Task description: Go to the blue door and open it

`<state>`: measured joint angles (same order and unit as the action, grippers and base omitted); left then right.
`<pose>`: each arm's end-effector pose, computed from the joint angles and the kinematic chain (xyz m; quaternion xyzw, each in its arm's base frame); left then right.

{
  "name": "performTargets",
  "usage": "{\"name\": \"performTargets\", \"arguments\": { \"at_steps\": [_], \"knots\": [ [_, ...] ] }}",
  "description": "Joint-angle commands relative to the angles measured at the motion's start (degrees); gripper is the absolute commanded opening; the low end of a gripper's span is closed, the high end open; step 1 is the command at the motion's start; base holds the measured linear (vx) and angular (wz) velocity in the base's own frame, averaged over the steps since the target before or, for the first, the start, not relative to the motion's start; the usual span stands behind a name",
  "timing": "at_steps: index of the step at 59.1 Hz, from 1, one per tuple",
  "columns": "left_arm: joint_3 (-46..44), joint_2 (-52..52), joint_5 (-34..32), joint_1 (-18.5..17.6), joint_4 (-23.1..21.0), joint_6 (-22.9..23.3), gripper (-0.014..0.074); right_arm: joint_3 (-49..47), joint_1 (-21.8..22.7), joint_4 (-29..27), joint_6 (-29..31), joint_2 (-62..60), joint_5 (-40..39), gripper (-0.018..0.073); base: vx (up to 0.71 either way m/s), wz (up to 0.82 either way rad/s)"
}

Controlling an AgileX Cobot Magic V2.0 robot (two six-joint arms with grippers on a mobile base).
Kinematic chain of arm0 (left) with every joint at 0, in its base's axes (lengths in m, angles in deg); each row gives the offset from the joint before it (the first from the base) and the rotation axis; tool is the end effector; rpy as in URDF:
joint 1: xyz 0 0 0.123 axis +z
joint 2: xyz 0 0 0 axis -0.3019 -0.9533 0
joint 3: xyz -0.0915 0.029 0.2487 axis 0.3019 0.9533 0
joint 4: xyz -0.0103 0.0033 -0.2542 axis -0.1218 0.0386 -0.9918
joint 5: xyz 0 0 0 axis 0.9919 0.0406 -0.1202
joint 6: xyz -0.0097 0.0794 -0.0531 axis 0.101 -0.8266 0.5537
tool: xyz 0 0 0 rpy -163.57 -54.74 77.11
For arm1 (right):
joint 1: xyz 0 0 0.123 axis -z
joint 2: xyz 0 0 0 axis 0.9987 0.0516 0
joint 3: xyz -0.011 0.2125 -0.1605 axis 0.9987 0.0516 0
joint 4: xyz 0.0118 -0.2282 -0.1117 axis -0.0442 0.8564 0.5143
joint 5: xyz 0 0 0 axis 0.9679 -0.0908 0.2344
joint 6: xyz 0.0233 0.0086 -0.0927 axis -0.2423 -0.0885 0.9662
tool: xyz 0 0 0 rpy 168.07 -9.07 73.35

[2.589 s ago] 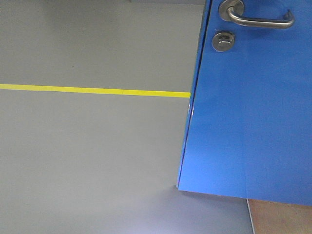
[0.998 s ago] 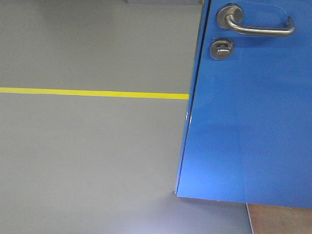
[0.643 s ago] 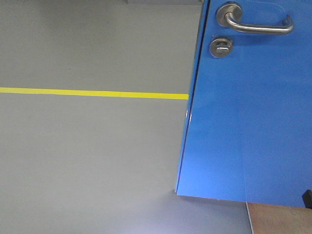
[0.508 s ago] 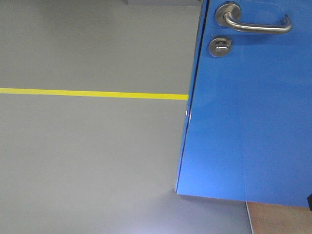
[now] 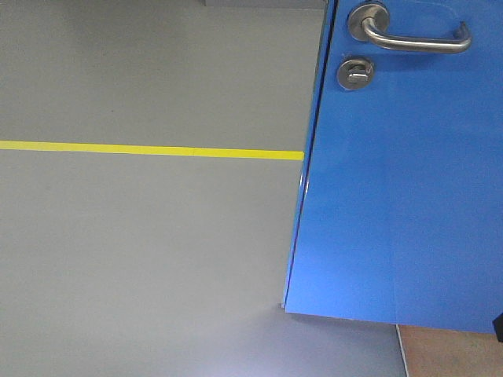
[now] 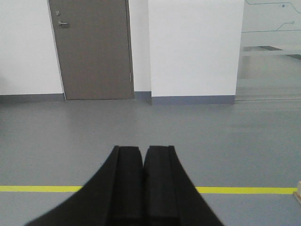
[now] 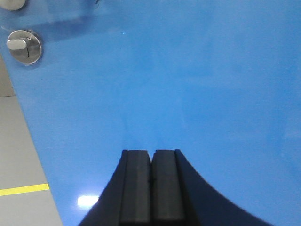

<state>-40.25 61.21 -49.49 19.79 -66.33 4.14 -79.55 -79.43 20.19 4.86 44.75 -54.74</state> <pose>0.0830 0.0037 0.1985 0.0016 0.7070 0.0324 0.7065 0.0818 -0.0121 0.1877 0.0785 0.7378 -0.0266 0.6699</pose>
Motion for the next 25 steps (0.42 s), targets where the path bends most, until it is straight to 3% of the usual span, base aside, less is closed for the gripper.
{"name": "performTargets", "arguments": {
  "at_steps": [1, 25],
  "knots": [
    [-1.7, 0.7, -4.6, -0.5, -0.1, 0.4, 0.0073, 0.1, -0.1, 0.1, 0.0, -0.9, -4.4, -0.0001, 0.0, 0.0],
    [-1.7, 0.7, -4.6, -0.5, -0.1, 0.4, 0.0073, 0.1, -0.1, 0.1, 0.1, -0.9, -4.4, -0.0001, 0.0, 0.0]
  ]
}}
